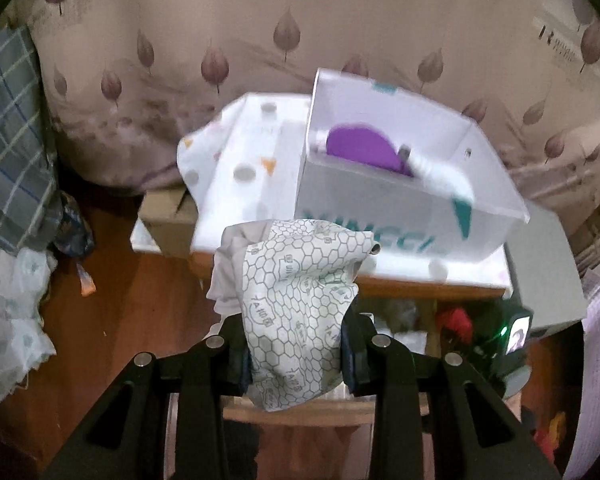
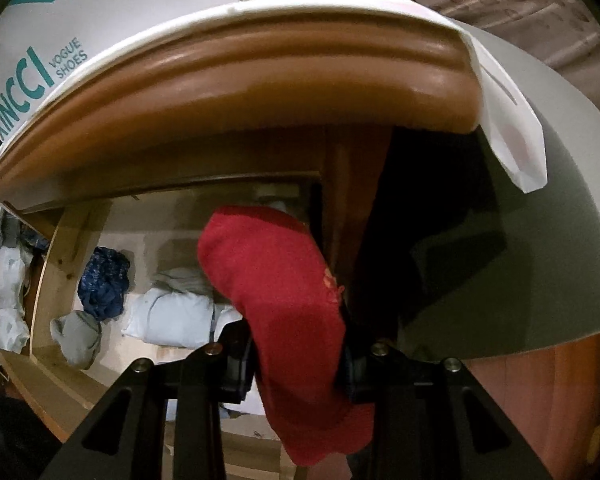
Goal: Take underwear out of drawer
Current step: 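Lift the hexagon-print garment with the left gripper and carry it into the shoe box, then lower the hexagon-print garment into the box and open the left gripper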
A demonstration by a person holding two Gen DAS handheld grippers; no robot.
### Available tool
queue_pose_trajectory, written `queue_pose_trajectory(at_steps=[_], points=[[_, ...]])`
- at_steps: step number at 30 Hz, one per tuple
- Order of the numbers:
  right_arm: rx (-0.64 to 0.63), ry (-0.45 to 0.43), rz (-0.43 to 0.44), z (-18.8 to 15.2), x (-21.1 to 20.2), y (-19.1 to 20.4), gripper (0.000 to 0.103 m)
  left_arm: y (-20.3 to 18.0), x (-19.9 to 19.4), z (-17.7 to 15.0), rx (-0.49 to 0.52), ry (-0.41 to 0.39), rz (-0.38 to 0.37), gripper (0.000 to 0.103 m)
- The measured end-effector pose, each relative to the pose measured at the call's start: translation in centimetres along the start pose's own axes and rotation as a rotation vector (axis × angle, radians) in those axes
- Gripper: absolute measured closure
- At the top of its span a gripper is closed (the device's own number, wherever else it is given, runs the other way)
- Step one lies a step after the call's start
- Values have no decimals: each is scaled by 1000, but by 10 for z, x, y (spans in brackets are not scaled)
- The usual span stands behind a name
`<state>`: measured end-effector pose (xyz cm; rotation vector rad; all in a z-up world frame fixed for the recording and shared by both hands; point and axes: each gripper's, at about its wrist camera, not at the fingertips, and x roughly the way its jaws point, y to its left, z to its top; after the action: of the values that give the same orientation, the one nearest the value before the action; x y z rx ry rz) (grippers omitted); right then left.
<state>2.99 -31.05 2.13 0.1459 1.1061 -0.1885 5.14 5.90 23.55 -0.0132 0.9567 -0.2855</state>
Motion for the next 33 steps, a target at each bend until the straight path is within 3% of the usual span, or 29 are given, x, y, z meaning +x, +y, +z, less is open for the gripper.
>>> queue_pose_trajectory(at_steps=[8,11,15,26,33], points=[[4,10,-1,-1,4,-2,70,-31,-30,72,72,-101,-30,73],[11,14,2,0,5,-3,70,-46,-23,101,109,-123,-14,73],[15,12,-1,-1,6,-4,70,-61,9,129,129,-93,-22,73],[16,25,7,0,9,-6,70,-84,100,142,158,34,12,72],[12,18,-1,-1,7,-3,70,-83,124,146,163,46,44,71]])
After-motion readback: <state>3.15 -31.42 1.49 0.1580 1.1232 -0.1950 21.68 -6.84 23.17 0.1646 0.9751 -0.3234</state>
